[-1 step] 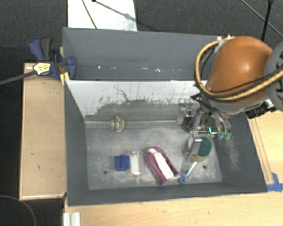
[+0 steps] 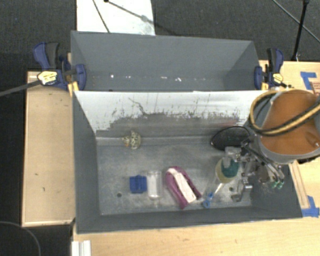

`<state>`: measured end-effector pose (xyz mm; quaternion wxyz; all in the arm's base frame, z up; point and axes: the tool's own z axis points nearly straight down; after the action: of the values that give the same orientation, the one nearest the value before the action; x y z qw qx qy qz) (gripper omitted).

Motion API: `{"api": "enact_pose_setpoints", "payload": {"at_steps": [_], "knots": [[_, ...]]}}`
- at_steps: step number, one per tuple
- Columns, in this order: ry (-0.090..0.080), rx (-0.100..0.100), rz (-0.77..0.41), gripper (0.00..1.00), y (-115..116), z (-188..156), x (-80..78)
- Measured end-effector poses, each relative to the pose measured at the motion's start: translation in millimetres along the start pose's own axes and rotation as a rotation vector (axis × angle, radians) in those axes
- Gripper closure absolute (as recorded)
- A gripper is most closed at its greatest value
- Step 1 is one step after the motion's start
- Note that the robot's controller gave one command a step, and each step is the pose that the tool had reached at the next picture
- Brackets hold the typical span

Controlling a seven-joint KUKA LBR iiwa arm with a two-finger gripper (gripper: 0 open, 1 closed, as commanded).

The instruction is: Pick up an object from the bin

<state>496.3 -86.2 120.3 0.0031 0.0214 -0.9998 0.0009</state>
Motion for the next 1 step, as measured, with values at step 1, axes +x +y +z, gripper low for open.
{"api": "enact_pose_setpoints", "payload": {"at_steps": [1], "knots": [[-0.022,0.001,-0.375,0.00,-19.3,47.0,-13.5]]}}
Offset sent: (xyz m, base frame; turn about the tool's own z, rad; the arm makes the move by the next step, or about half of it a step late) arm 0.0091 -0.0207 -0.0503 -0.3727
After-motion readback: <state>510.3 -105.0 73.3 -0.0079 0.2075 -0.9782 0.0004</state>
